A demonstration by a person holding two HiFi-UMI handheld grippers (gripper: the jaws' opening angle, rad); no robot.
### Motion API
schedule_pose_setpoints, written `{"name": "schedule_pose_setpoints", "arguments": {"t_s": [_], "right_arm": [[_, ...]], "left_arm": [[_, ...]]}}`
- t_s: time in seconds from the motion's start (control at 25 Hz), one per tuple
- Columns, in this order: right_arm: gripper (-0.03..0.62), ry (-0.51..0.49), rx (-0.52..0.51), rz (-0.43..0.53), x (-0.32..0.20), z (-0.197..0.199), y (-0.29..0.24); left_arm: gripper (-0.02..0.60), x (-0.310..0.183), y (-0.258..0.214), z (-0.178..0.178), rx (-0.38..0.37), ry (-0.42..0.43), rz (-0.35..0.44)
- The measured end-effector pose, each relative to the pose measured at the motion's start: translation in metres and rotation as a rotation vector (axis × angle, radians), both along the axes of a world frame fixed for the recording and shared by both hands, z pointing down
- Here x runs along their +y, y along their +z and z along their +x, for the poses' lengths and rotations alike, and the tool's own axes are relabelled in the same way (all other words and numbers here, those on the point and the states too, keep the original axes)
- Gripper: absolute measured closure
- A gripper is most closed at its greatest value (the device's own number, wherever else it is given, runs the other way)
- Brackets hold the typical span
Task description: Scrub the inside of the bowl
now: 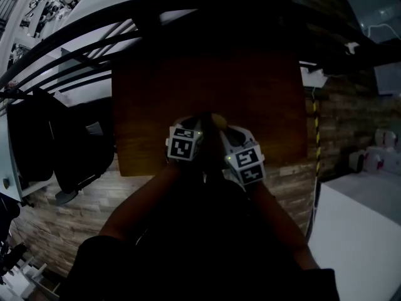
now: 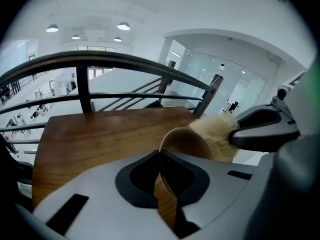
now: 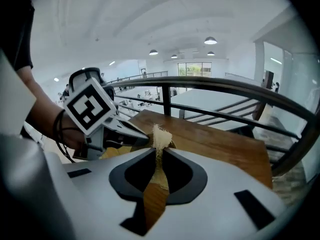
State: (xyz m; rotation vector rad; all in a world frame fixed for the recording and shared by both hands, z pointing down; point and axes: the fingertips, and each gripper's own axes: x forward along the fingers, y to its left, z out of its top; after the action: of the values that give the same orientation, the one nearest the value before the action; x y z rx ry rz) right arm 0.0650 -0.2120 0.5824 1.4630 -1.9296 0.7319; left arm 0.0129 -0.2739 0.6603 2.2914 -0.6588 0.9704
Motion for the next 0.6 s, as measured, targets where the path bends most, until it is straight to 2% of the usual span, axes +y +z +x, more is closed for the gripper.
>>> {"name": "schedule_pose_setpoints", "arguments": {"t_s": [0.32, 0.48, 0.6], "right_arm": [[0.546, -0.241, 0.297, -0.007, -0.012, 0.01, -0.016], [0.546, -0.358, 0.283, 0.007, 0.003, 0.001, -0.028], [0.548, -0.43, 0.279, -0.021, 0.019, -0.003, -0.033]], "left_arm": [[0.572, 0.017, -0.083, 0.038, 0.069, -0.039, 0.142], [0.572, 0.026, -0.115, 0.05, 0.101, -0.038, 0.203], [0.572, 0.036, -0.127, 0.056, 0.091, -0.047, 0.265]]}}
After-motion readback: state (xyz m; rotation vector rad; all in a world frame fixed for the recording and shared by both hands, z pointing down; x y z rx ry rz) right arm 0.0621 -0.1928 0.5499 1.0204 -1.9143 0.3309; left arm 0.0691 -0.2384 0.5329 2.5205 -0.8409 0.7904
